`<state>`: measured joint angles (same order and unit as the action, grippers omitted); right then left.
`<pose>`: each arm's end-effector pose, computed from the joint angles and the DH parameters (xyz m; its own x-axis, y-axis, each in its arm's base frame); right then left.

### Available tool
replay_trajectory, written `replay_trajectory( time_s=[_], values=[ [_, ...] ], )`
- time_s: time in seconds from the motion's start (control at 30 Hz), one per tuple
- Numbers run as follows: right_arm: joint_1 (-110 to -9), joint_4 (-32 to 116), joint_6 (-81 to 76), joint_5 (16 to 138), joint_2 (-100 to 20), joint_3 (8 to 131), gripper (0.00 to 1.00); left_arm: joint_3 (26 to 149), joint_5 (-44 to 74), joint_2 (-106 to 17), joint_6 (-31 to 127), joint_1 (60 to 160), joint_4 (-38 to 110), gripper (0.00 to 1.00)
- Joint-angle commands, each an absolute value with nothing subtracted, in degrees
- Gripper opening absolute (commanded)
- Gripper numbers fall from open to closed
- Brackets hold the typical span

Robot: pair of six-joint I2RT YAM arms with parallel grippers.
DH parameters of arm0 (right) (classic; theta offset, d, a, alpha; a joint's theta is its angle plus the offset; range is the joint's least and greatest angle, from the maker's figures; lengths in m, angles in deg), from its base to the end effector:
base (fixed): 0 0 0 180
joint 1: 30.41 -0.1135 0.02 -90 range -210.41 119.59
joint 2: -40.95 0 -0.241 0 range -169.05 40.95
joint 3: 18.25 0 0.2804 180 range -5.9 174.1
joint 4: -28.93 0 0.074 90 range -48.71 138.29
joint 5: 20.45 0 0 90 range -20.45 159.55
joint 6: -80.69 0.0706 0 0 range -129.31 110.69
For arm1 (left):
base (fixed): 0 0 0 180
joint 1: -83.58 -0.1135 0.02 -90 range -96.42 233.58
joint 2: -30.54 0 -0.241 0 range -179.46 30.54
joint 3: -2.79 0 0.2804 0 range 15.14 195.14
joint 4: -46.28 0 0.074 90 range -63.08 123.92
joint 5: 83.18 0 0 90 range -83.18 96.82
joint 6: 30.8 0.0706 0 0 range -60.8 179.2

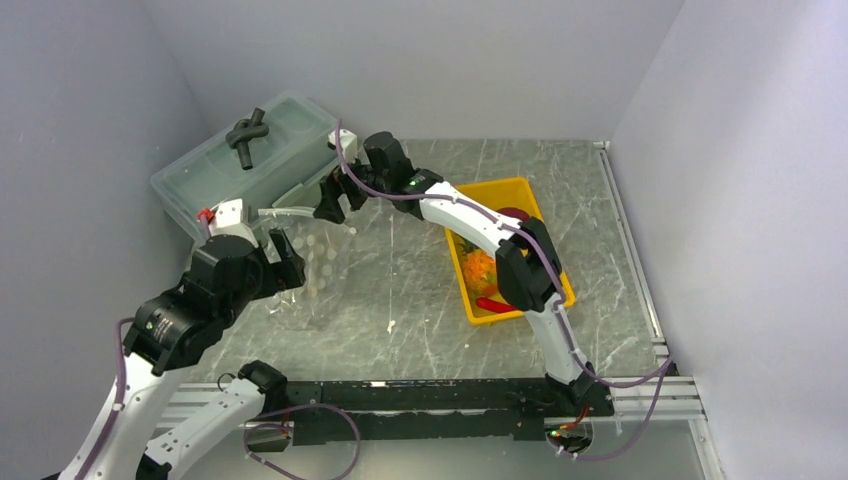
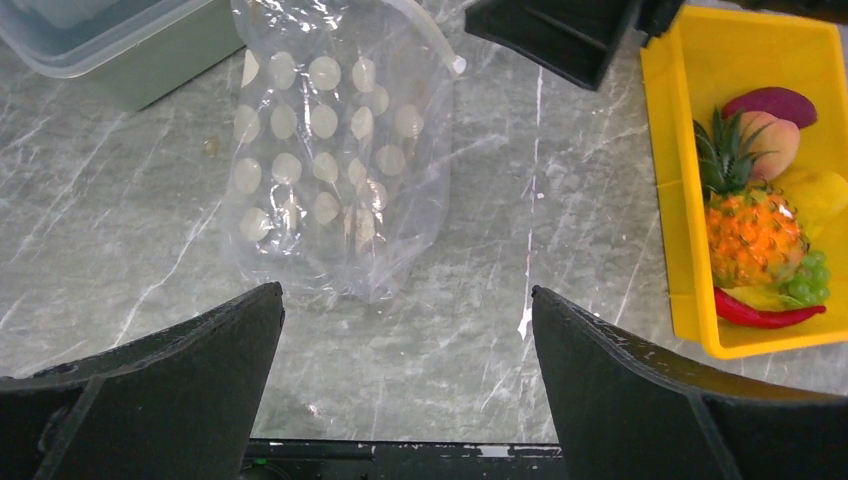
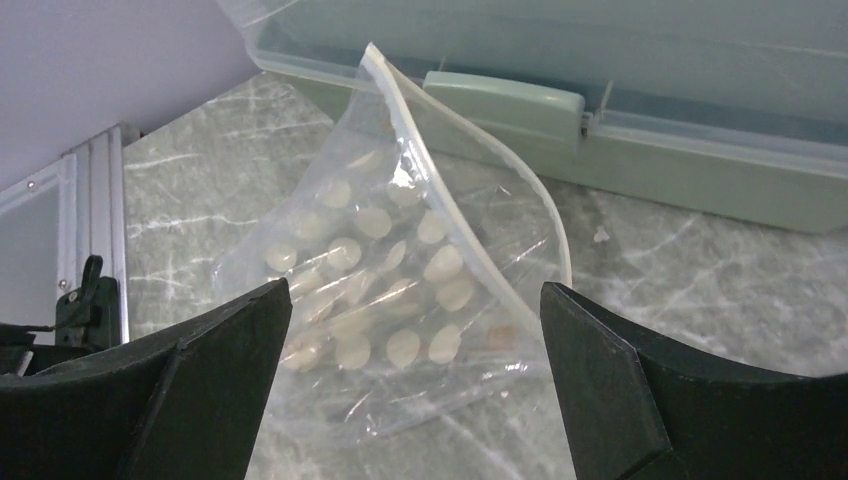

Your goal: Place the food in the zip-top bag and seal the zipper

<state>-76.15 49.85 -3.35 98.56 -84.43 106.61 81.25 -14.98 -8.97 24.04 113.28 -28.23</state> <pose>0.3707 0.4295 0.2578 -0.3515 -0.2306 -0.9074 -0.9098 0.3127 0.2730 0.1569 -0.0593 0.3619 -0.5268 -0.3151 -0.7894 -0.1294 0.9477 -0.2919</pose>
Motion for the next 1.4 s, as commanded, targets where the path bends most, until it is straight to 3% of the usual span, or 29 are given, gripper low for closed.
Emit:
replay_trajectory(
  time_s=[0.0,0.7,1.0,1.37],
  values=[
    [-75.0,45.2,-3.9,106.0,-88.4,113.7,1.0,82.0,-12.4,-7.3,27.1,113.2,-27.8,1.0],
    [-73.6,28.6,8.0,119.6,-105.9,126.1,0.99,81.1,-10.2,-5.1,28.2,113.2,-27.4,1.0],
    [-73.9,25.7,10.8,123.7,-106.8,123.3,0.99,80.8,-10.3,-4.8,28.4,113.2,-26.7,1.0],
    [-75.3,31.0,4.6,126.3,-104.9,119.8,0.91,80.9,-10.0,-5.7,28.1,113.2,-26.6,1.0]
  ],
)
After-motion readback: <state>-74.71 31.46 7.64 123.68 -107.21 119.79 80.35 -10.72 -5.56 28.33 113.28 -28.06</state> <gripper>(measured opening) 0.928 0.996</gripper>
